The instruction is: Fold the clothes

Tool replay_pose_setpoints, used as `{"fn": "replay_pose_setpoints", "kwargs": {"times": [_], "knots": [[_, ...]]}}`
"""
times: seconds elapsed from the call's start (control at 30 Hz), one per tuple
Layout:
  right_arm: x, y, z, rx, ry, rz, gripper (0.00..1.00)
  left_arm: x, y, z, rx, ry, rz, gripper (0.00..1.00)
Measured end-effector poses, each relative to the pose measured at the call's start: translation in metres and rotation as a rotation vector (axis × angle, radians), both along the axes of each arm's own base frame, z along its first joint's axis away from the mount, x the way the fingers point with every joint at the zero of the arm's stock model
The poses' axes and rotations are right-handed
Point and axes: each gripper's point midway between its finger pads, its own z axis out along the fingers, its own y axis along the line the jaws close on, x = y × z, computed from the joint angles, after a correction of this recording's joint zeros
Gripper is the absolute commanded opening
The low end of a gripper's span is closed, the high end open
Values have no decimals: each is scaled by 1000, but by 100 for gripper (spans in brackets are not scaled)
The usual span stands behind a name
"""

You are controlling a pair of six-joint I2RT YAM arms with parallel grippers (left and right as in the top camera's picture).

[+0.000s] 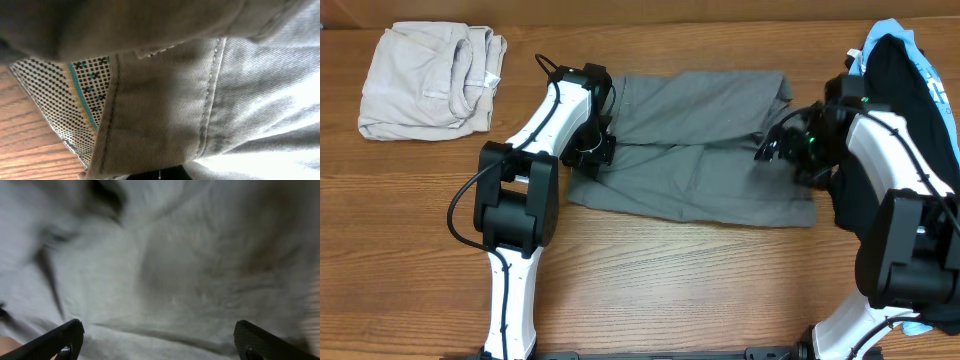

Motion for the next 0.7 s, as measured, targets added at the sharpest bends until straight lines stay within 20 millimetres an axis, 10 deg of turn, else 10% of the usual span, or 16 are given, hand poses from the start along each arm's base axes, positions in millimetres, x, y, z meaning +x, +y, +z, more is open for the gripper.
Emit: {"fn": "replay_pose_setpoints", "kwargs": {"times": [0.7], "knots": [[-39, 47, -40, 21, 15, 55, 80, 25, 66, 0, 52, -62, 75, 4]]}}
